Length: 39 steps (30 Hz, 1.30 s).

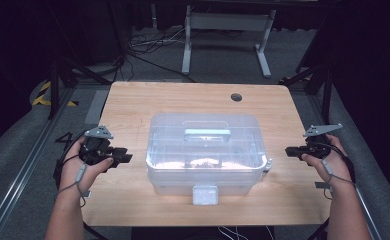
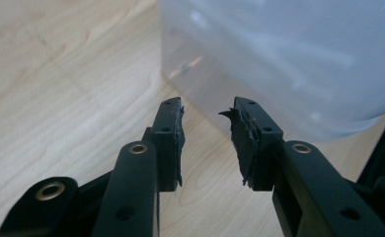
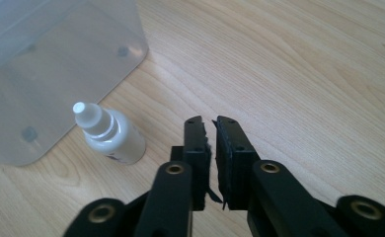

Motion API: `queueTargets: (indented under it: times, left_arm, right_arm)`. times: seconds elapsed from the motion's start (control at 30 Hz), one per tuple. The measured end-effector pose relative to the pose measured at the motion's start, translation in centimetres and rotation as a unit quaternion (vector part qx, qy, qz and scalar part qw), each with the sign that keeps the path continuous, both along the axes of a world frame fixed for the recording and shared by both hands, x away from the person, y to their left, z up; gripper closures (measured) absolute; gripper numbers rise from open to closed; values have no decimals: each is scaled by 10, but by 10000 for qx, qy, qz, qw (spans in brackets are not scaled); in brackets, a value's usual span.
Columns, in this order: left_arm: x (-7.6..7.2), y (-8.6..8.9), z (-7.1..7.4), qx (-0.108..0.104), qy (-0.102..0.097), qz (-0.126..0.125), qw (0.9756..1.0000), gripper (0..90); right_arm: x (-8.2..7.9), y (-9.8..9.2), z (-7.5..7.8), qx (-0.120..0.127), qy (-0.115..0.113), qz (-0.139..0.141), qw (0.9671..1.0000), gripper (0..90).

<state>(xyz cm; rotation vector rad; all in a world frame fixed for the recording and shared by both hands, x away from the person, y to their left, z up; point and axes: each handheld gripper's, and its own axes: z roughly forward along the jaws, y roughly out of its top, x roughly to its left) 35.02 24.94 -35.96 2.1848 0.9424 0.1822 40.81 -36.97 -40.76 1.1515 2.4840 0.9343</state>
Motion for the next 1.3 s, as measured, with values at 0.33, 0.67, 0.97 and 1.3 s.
queueTargets:
  times: [0.33, 0.67, 0.97, 1.3]
  left_arm:
    - [3, -25, 38, 27, -337, -537, 9980, 649]
    - [11, -50, 59, -26, -464, -984, 9941, 645]
    - [19, -74, 67, 22, -526, -1197, 9914, 623]
    - [30, -101, 72, 2, -593, -1486, 9871, 610]
  right_arm:
    - [-2, 2, -1, 200, 168, -71, 9996, 760]
    - [-4, 7, 0, 342, 197, 9, 9992, 717]
    - [-4, 10, -1, 440, 236, 41, 9987, 663]
    - [-8, 7, -1, 540, 185, -17, 9984, 640]
